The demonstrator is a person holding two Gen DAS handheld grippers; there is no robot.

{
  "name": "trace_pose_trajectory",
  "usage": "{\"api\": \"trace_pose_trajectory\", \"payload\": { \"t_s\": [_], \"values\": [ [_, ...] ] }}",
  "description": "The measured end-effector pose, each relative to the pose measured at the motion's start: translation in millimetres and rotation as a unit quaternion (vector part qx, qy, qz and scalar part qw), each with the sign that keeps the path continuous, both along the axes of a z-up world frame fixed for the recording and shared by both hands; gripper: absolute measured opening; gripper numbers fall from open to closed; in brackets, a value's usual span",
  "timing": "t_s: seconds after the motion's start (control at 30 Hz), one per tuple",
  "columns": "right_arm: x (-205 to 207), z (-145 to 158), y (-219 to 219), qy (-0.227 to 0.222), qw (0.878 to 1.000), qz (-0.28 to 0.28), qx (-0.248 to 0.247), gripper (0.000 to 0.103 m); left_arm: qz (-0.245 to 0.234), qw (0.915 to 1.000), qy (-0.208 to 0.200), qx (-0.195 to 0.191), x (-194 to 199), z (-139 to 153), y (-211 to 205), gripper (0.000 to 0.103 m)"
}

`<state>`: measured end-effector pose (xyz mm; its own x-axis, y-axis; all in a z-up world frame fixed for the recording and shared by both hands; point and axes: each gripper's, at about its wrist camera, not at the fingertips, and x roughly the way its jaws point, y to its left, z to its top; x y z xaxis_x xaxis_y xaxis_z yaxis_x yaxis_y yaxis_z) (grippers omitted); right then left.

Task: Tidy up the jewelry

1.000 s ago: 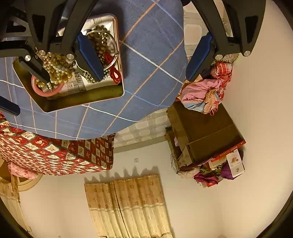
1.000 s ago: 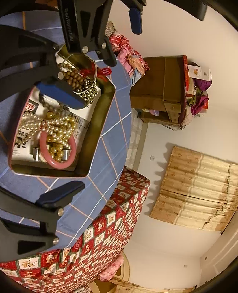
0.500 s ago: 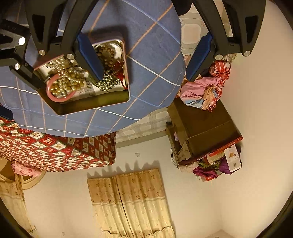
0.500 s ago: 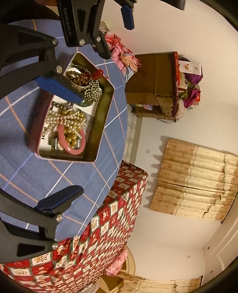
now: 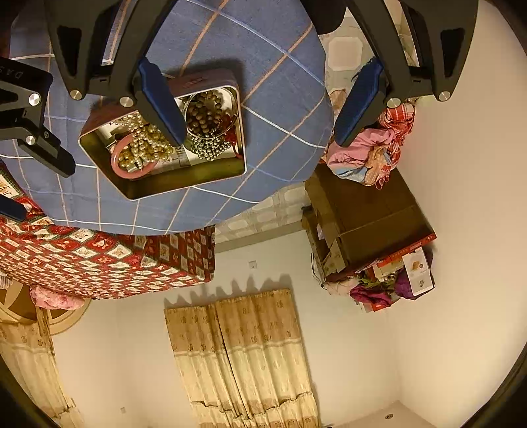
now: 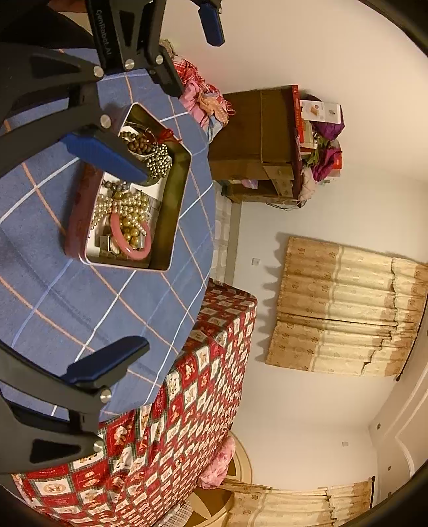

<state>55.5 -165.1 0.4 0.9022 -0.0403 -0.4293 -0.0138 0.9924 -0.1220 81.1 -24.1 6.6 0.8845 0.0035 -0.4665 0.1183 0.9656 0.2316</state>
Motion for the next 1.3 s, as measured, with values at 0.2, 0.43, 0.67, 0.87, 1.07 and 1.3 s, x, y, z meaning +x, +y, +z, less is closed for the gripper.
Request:
{"api": "trace_pose_trajectory", "payload": {
  "t_s": [0.2,0.43,0.67,0.87,1.07,1.3],
  "values": [
    [-4,4,-1,-0.004,1.0,-0.003,0.002,0.096,0.004,1.0,-0.005,-0.003,-3,5,4,0.091],
    [-9,4,-4,-0.005,1.0,-0.007,0.001,0.097,0.005,0.9999,-0.008,-0.006,-5,9,6,0.091],
    [-11,4,-6,-0.008,1.0,-0.008,0.002,0.097,0.006,0.9999,-0.009,-0.007,-5,10,6,0.091],
    [-12,5,-8,-0.008,1.0,-0.008,0.002,0.097,0.007,0.9999,-0.011,-0.005,-5,10,7,0.091],
    [-14,8,-9,-0.011,1.0,-0.009,0.003,0.097,0.008,0.9999,-0.011,-0.003,-6,10,7,0.091],
    [-14,9,-11,-0.011,1.0,-0.012,0.005,0.097,0.011,0.9999,-0.007,-0.002,-6,8,7,0.091]
  ]
}}
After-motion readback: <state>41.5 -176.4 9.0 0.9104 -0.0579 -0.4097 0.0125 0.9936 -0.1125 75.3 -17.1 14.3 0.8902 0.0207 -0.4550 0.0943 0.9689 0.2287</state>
